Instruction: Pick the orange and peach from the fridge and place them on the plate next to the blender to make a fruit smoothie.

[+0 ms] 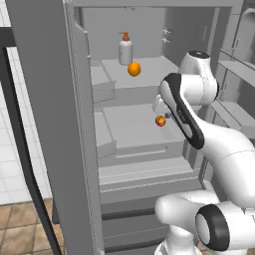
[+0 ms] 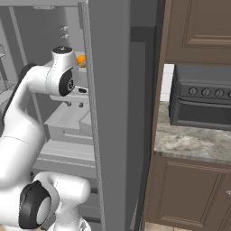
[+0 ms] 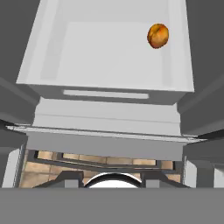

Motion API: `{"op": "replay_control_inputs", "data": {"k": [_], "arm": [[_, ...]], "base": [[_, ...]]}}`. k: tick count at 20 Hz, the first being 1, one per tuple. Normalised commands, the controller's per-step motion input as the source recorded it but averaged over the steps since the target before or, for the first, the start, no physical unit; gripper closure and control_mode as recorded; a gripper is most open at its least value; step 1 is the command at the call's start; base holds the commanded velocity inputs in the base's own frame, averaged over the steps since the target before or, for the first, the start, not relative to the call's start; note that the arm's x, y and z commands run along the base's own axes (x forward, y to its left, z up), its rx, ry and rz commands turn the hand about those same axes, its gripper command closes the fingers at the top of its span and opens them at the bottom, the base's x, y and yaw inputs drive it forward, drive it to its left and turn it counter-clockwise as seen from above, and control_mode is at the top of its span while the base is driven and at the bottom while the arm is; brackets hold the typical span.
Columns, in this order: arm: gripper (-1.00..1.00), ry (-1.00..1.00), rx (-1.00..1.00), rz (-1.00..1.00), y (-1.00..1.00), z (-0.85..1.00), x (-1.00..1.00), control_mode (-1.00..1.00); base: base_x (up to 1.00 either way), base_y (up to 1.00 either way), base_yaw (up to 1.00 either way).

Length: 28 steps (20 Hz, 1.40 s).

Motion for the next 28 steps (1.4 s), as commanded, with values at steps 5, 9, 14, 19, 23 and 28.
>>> {"op": "replay_control_inputs", "data": {"k": [5,9,14,19,23,28], "arm": [[-1.00,-0.14,0.00,0.00,0.03,0.05,-0.30,-1.00],[-1.00,-0.44,0.00,0.00,0.11,0.35,-0.70,-1.00],[-1.00,-0.53,0.01,0.00,0.04,0.66,-0.58,-1.00],[-1.00,-0.49,0.00,0.00,0.12,0.97,-0.18,-1.00],[-1.00,-0.27,0.01,0.00,0.30,0.98,0.00,-1.00],[-1.00,0.03,0.12,0.00,0.09,0.24,0.14,-1.00]], "base": [[0.00,0.00,0.00],[0.00,0.00,0.00],[0.00,0.00,0.00],[0.00,0.00,0.00],[0.00,0.00,0.00],[0.00,0.00,0.00]]}}
